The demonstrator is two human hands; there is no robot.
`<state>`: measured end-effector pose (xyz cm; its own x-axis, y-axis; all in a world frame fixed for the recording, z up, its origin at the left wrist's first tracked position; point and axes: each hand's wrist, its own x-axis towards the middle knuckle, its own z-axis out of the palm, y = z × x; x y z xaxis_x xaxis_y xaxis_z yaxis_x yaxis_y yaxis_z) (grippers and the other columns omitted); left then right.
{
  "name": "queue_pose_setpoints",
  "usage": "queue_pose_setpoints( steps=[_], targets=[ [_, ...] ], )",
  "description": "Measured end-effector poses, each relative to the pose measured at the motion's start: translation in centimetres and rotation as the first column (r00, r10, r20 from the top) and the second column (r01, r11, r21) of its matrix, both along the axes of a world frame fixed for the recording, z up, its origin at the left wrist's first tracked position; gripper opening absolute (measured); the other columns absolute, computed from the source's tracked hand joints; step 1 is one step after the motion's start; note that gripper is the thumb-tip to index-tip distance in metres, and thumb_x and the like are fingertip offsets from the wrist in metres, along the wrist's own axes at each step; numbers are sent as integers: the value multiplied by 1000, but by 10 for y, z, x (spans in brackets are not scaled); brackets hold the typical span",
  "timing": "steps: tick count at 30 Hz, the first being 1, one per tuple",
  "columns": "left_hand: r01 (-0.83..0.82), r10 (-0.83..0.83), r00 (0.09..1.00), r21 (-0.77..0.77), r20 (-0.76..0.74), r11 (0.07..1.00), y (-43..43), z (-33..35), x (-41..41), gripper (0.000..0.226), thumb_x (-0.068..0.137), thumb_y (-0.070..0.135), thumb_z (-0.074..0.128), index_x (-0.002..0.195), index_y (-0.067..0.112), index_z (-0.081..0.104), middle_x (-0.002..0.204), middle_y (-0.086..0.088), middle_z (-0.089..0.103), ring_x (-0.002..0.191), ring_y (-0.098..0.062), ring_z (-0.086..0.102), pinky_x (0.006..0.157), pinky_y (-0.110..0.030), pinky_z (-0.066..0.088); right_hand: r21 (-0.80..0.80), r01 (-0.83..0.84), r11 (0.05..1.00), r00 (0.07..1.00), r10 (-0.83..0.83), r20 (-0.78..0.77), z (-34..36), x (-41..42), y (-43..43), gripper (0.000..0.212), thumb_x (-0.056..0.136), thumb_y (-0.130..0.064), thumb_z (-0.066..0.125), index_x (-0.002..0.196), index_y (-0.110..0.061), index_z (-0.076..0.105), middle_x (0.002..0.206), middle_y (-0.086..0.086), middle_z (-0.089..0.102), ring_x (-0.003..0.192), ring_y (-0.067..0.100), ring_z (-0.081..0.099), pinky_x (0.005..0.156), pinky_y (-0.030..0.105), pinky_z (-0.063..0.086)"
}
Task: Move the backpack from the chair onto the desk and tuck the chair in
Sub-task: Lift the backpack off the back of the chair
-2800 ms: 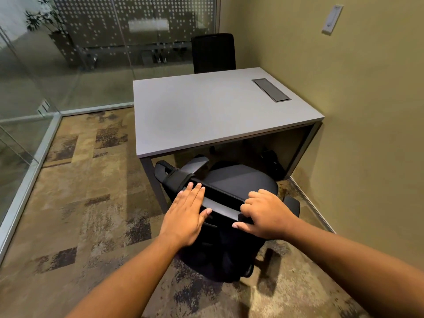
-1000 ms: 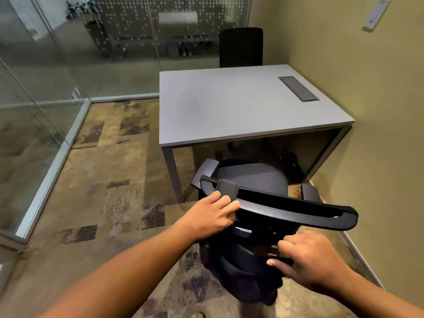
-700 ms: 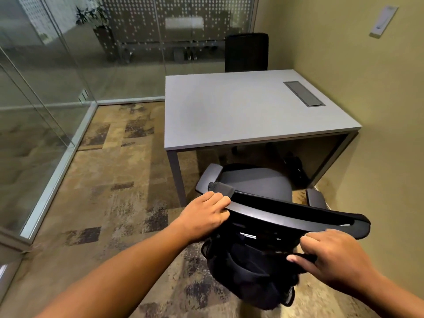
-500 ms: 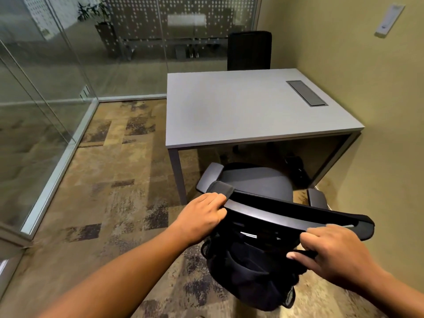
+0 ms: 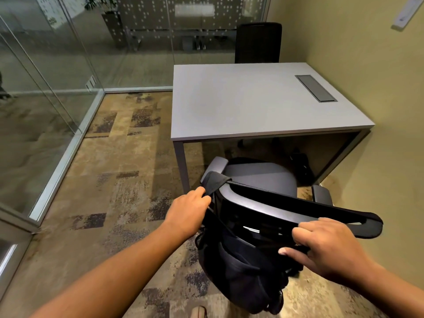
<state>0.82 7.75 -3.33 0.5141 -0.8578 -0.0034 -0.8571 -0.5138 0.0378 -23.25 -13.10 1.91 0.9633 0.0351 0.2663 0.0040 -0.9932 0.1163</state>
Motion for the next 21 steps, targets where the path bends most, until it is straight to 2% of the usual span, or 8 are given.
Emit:
queue_pose_setpoints(
  steps=[2,4,8,11,14,17,21],
  targets=[
    [-52,53,998,52,-30,997,2,0,3,5,93,13,58,96,13,54,101,-8,52,89,-31,58,62,-43,50,7,-23,1000,1000,23,5,1,2,4,46,82,-62,54,62,-24,40,53,-10,40,43,16,43,44,30,34],
    [-81,87,995,103,-57,991,1,2,3,6,95,15,57,99,15,53,101,-8,57,93,-31,60,64,-40,46,2,-52,999,999,52,6,2,5,7,45,83,-61,54,61,-24,40,53,-9,40,44,16,43,45,29,33],
    [-162,204,969,266,-138,950,2,2,3,5,94,15,57,98,13,54,99,-11,62,89,-34,63,66,-42,50,-32,-94,995,995,93,-25,4,11,12,45,83,-61,53,60,-25,41,53,-10,41,45,14,42,49,26,26],
    [-215,311,922,363,-229,907,21,-9,4,16,93,27,59,98,12,60,102,-12,65,90,-33,64,73,-42,54,-32,-113,993,993,112,-40,1,15,17,44,81,-61,55,61,-25,40,53,-10,42,45,14,44,49,26,27],
    [-215,302,908,295,-290,931,43,-22,-7,20,94,36,56,101,17,60,99,-9,65,87,-31,64,71,-42,56,-7,-123,992,991,123,-58,-6,18,21,43,81,-61,55,62,-26,40,54,-11,43,46,14,45,47,27,32],
    [-183,248,917,223,-311,958,54,-26,-21,21,95,42,54,93,21,57,97,-5,65,89,-28,63,70,-38,54,2,-129,992,989,128,-75,-12,20,21,42,81,-61,53,61,-26,42,54,-11,45,46,15,47,45,29,36],
    [-158,206,928,173,-310,972,58,-28,-31,23,96,44,50,101,22,56,104,-4,61,97,-29,61,73,-38,50,10,-129,992,988,130,-79,-14,19,22,43,80,-62,52,59,-26,43,51,-11,46,44,15,48,46,26,34]
  ],
)
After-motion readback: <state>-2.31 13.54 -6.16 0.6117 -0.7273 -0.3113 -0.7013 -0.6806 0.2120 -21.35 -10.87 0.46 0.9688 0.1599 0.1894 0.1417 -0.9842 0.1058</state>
